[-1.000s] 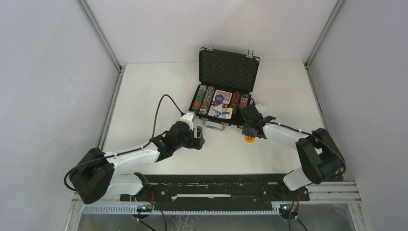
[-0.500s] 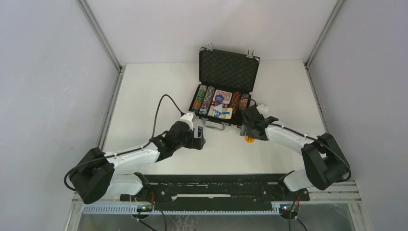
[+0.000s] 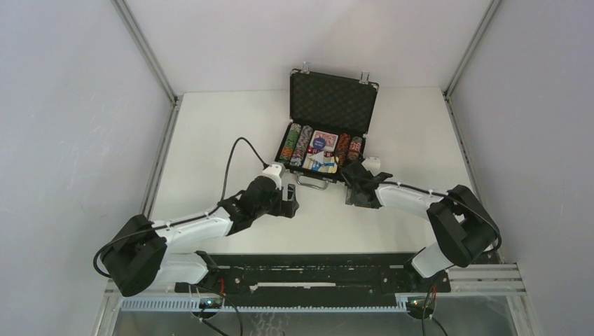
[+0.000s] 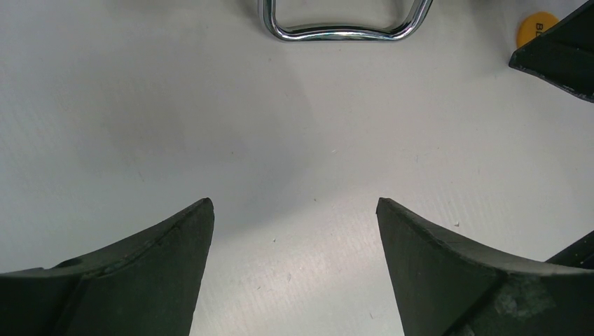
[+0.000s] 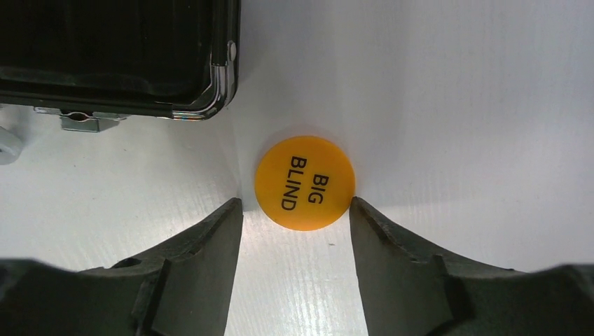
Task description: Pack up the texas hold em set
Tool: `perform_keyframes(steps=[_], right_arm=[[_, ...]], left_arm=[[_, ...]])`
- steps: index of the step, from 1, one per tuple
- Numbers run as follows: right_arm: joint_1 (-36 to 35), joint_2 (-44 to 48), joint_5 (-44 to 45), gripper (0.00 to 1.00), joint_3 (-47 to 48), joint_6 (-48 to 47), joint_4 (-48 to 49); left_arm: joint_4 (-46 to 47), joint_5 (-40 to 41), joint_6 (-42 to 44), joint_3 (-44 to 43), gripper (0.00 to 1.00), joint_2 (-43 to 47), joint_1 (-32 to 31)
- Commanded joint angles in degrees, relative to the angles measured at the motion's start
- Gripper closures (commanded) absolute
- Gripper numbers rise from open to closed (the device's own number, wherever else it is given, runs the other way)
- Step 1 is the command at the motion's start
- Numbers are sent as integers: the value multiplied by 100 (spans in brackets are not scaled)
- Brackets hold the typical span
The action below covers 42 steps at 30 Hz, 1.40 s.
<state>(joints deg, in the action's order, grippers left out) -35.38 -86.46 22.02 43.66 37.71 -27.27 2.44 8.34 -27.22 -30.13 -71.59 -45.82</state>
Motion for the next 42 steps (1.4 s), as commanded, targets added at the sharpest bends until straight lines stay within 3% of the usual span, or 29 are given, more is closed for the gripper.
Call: perform_keyframes(steps=[1, 4, 8, 13, 16, 34, 42], right_arm=[[-48, -225, 261, 36, 23, 95, -73], [-44, -284, 299, 41, 20, 106, -48], [-16, -269, 277, 41, 21, 103, -45], [95, -145, 321, 24, 31, 122, -129], [183, -174, 212, 24, 32, 33, 42], [47, -469, 118, 45, 171, 22, 38], [-4, -14, 197, 49, 178, 26, -97]], left_arm=[[152, -46, -89, -269, 10, 31, -14], [161, -56, -74, -266, 10, 23, -17], [161, -57, -73, -268, 10, 23, -14], [154, -47, -64, -264, 11, 36, -14], [160, -72, -70, -265, 11, 40, -14], [143, -39, -51, -248, 11, 95, -14], [144, -34, -56, -241, 11, 115, -14]])
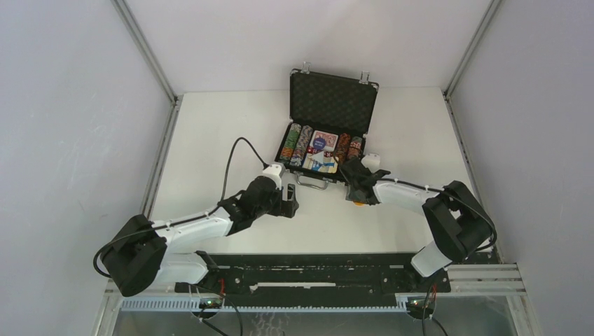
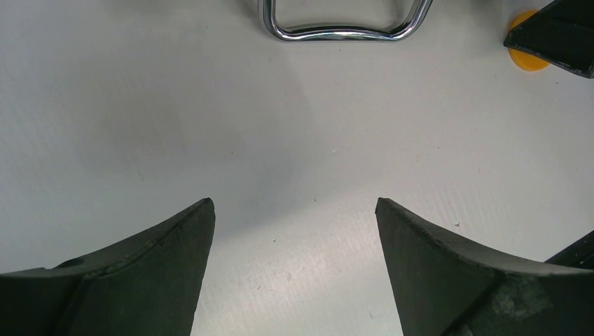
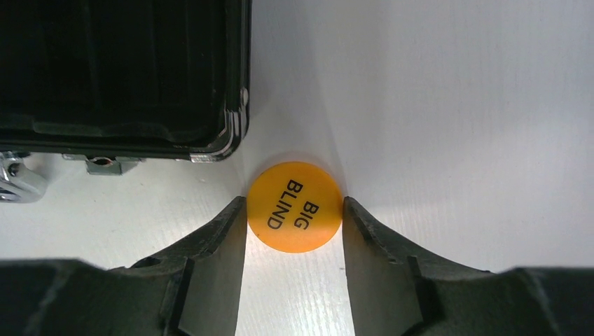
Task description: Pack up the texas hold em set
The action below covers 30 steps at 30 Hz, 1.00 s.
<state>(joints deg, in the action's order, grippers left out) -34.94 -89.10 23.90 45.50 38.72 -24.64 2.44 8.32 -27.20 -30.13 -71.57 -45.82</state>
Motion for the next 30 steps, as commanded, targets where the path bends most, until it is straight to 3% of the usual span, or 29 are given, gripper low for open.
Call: perform_keyframes(steps=[1, 8, 16, 30], right_arm=[[-48, 347, 24, 49, -6, -77, -386], [-48, 830, 58, 49, 43, -119, -585], [-58, 777, 36, 49, 565, -346, -659], [-101, -1083, -246, 46, 3206, -1078, -750]], left_arm=[[143, -32, -57, -239, 11, 116, -14], [143, -40, -66, -239, 11, 134, -14], [136, -18, -62, -224, 11, 177, -15], [126, 20, -57, -227, 11, 152, -14]])
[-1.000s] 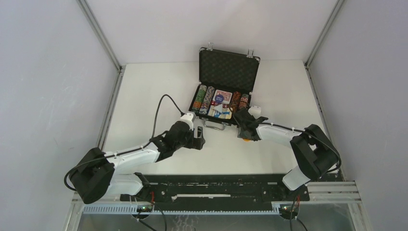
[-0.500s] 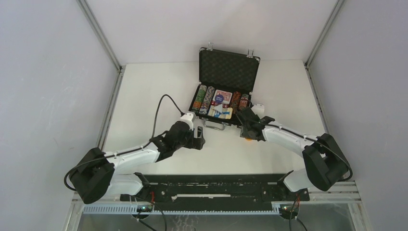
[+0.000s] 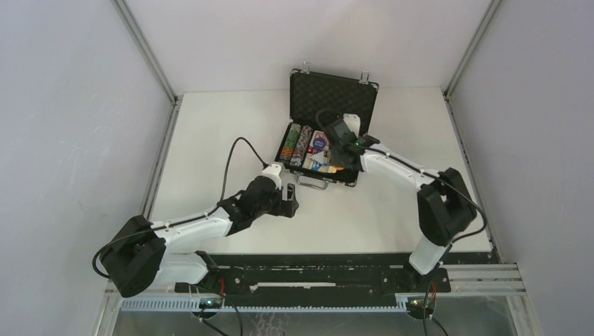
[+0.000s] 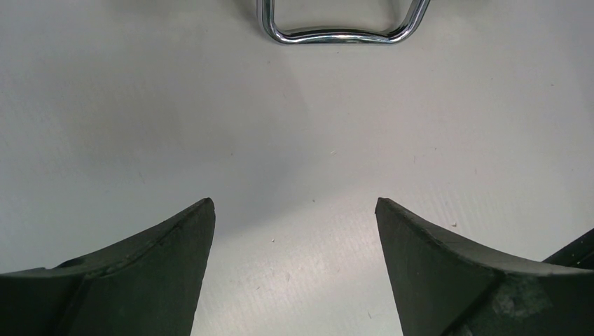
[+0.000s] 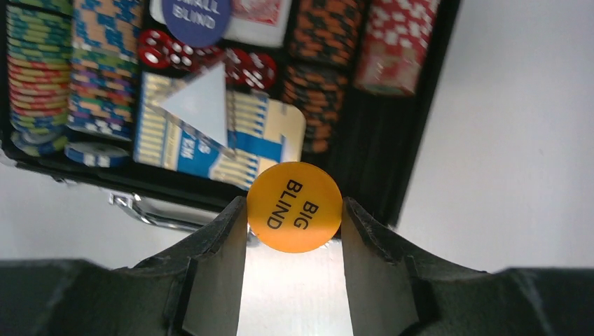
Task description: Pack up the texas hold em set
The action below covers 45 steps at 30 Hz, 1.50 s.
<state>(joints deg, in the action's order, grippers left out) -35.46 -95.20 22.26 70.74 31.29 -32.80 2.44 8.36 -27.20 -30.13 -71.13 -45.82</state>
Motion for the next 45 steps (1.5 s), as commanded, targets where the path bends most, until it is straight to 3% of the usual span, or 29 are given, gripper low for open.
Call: perform_keyframes(steps=[1, 10, 15, 32, 38, 45], right_arm=[[-48, -641, -115, 46, 886, -353, 48], [44, -2092, -393, 45, 2692, -611, -176], [250, -2463, -432, 45, 3243, -676, -262], [784, -2970, -1181, 34, 3669, -586, -201], [792, -2366, -861, 34, 3113, -566, 98], [819, -452, 272, 41, 1398, -804, 1400]], left_arm=[[126, 23, -52, -222, 11, 104, -14], [82, 140, -12, -226, 11, 152, -14], [73, 139, -3, -222, 11, 159, -14], [73, 159, 23, -255, 11, 53, -14], [73, 159, 23, -266, 11, 12, -14], [81, 140, 24, -277, 11, 6, -14]])
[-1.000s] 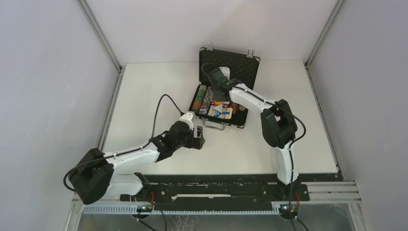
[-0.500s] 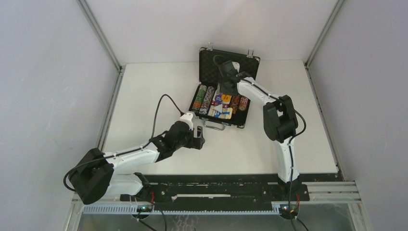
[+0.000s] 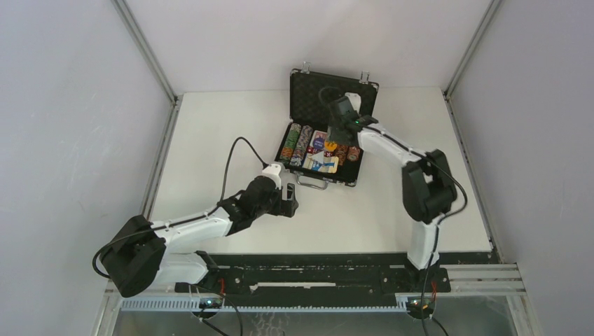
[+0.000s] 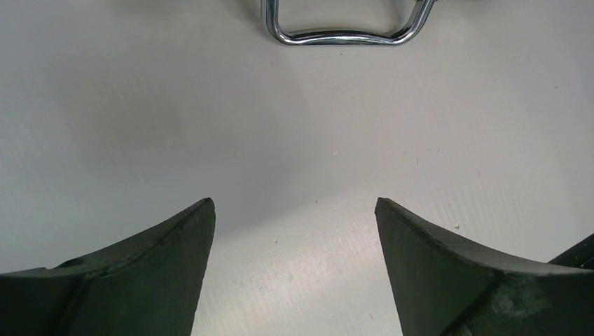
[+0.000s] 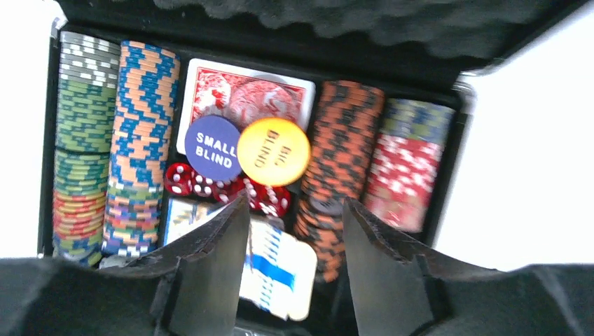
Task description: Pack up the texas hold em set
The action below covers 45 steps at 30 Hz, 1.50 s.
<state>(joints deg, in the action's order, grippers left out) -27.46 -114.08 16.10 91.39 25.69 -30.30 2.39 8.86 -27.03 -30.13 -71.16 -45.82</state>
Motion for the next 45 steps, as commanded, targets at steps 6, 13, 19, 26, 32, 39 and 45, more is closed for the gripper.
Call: perform_keyframes(steps=[6, 13, 19, 26, 32, 39, 45], right_arm=[[483, 2577, 1267, 58, -1954, -690, 2766], [1045, 2045, 1268, 64, -1346, -1112, 3031], [1195, 1049, 1253, 65, -148, -1399, 2687], [1305, 693, 1285, 65, 282, -1431, 2621], [1396, 385, 1365, 66, 502, -1516, 2588], [1451, 567, 1135, 66, 273, -1302, 2652], [1454, 1067, 1100, 68, -308, -1323, 3006]], left_arm=[[103, 38, -13, -283, 11, -3, -19], [87, 85, 4, -265, 11, 47, -14], [47, 197, 45, -252, 11, 87, -14], [-22, 386, 101, -259, 11, 116, -14], [7, 339, 113, -261, 11, 87, -14], [-2, 406, 119, -263, 11, 70, -14], [1, 387, 118, -279, 11, 36, -14]])
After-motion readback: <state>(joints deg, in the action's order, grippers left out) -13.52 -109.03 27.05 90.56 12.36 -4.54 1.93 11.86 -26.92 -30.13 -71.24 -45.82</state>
